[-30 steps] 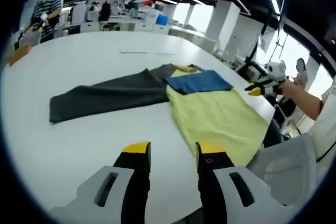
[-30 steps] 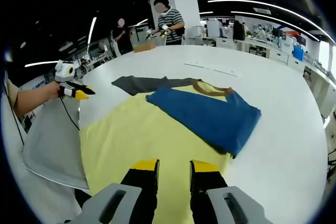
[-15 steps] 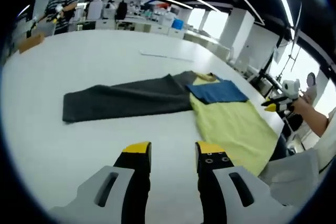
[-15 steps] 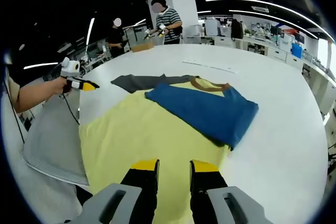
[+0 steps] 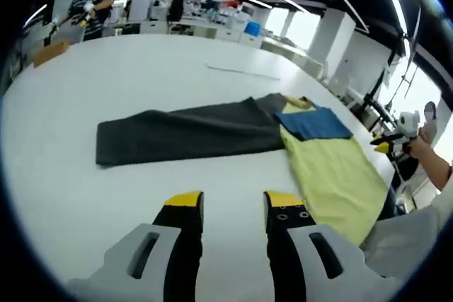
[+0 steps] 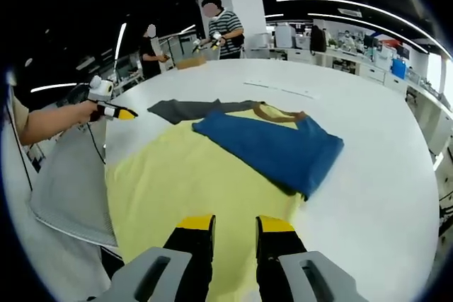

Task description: Fold the garment on the visible template until the final outline fits inside the template.

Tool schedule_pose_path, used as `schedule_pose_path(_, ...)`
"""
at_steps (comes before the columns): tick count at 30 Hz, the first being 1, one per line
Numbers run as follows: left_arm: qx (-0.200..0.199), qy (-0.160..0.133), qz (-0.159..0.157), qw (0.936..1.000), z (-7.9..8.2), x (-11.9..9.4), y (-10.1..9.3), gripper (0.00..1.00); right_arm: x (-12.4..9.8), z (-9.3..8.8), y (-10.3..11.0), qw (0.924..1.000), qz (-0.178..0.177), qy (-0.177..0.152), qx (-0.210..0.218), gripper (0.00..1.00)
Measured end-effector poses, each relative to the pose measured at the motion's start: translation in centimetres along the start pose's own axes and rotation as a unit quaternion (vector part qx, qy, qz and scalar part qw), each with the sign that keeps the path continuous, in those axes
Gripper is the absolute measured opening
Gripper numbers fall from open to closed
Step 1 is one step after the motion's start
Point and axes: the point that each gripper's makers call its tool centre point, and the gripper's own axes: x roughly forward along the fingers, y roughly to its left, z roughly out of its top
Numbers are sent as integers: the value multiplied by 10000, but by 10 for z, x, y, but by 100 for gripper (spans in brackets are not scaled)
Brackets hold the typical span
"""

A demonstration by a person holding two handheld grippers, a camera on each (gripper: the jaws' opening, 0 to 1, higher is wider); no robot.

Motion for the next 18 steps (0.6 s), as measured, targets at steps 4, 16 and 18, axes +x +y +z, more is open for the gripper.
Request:
schedule_pose_path(4,14,49,104,9999,2,1,9,31,-1,0,1,10000,11,-15,16,18)
schedule_pose_path(16,70,67,668,9977,15,2,56,31,-7,-7,2,10000,-64,19,37,18)
schedule_pose_path(18,-78,36,716,9974,16,2,62,31,-8,-9,1,9999,-104,47,4,18)
